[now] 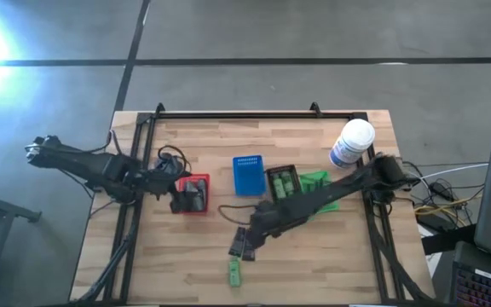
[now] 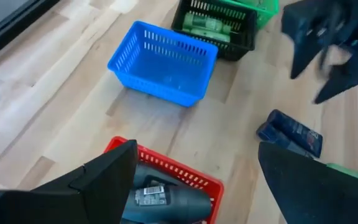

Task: Pick & Place Travel size toiletries
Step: Put the green shampoo into the black bin

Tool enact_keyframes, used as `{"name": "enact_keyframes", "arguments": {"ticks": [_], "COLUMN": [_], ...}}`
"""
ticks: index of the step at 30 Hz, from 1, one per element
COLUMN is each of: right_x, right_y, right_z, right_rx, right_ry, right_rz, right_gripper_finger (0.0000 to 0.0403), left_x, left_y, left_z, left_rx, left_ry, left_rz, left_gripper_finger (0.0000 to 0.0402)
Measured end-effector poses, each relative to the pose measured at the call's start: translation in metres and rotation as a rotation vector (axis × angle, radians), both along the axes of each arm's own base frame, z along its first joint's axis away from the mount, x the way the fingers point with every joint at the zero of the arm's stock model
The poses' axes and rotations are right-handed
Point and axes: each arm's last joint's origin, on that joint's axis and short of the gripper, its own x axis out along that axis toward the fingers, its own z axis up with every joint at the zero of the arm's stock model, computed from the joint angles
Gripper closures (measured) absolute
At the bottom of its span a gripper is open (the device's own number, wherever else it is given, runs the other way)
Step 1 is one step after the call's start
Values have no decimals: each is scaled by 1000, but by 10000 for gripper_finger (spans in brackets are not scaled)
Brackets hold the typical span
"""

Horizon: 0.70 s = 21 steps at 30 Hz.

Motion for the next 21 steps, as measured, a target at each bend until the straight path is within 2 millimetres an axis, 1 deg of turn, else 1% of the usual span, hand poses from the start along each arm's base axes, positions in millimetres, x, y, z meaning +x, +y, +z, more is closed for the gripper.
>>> {"name": "enact_keyframes", "arguments": {"ticks": [2, 6, 8, 9, 12, 14, 18, 21], "right_x": [10, 30, 35, 35, 30, 23, 3, -20], "right_y": [3, 9, 11, 11, 9, 7, 1, -7], "right_z": [-5, -8, -9, -7, 7, 21, 44, 53], "right_rx": [-46, -61, -71, -74, -94, -112, -121, -120], "right_ry": [74, 112, 147, 166, 210, 213, 181, 194], "right_rz": [-33, -48, -47, -55, -65, -71, -36, -54], "right_gripper_finger": [98, 108, 113, 115, 121, 124, 130, 133], "left_x": [-4, -12, -15, -16, -13, -7, 14, 33], "left_y": [0, -1, -2, -2, -4, -6, -13, -20], "left_z": [-1, -4, -8, -9, -14, -18, -27, -39], "left_rx": [-7, -36, -67, -93, -166, -194, -232, -269], "left_ry": [0, 18, 36, 35, 44, 37, 43, 96], "left_rz": [-9, -67, -88, -87, -51, -42, -30, -3], "left_gripper_finger": [62, 62, 62, 62, 62, 62, 62, 62]}}
